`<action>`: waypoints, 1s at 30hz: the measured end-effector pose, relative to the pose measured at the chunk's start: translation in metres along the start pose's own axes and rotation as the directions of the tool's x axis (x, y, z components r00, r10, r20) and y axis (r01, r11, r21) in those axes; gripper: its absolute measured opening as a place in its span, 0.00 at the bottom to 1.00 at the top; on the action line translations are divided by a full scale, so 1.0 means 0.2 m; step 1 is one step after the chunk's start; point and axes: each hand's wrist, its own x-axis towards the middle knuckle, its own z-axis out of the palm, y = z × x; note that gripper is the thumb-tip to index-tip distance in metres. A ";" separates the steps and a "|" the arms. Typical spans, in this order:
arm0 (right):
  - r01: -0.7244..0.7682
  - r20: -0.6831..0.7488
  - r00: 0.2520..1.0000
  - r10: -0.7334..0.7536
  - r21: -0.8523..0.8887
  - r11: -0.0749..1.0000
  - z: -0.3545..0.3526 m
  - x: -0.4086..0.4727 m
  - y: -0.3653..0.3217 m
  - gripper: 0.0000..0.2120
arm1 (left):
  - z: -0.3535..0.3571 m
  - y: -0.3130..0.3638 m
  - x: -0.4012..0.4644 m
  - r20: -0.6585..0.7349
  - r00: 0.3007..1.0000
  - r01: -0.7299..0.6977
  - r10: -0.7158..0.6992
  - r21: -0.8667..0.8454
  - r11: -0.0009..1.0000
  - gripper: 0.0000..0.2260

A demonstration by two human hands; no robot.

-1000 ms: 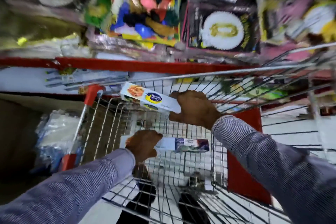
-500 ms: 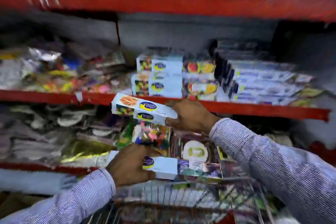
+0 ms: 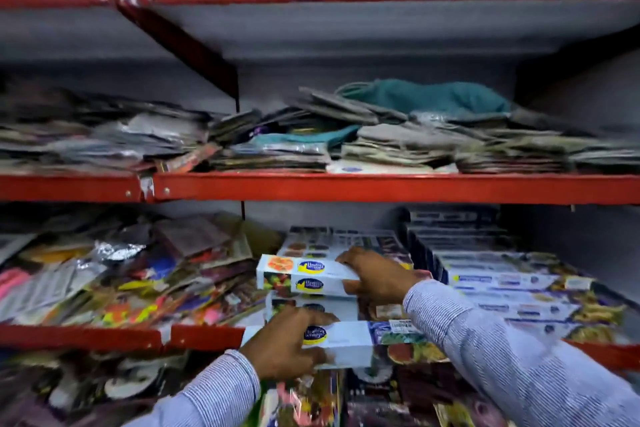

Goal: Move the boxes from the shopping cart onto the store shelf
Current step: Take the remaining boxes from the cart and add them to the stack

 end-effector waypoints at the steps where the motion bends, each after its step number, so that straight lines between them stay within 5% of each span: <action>1: -0.018 0.004 1.000 0.018 -0.009 1.000 0.02 0.03 0.02 0.26 | -0.01 -0.01 0.03 0.011 1.000 -0.007 0.007 -0.006 1.000 0.24; 10: -0.129 0.024 0.991 0.128 0.021 0.991 0.18 0.23 0.14 0.26 | -0.02 -0.15 0.17 0.038 0.998 -0.055 0.056 -0.030 0.998 0.23; 25: -0.034 -0.098 0.995 0.020 -0.149 0.988 0.22 0.30 0.22 0.23 | 0.03 -0.26 0.31 0.031 0.999 -0.020 0.019 0.052 0.998 0.27; 30: -0.047 0.000 0.999 0.047 0.072 0.996 0.14 0.32 0.26 0.20 | -0.03 -0.28 0.40 0.007 0.999 -0.042 0.042 0.077 0.996 0.27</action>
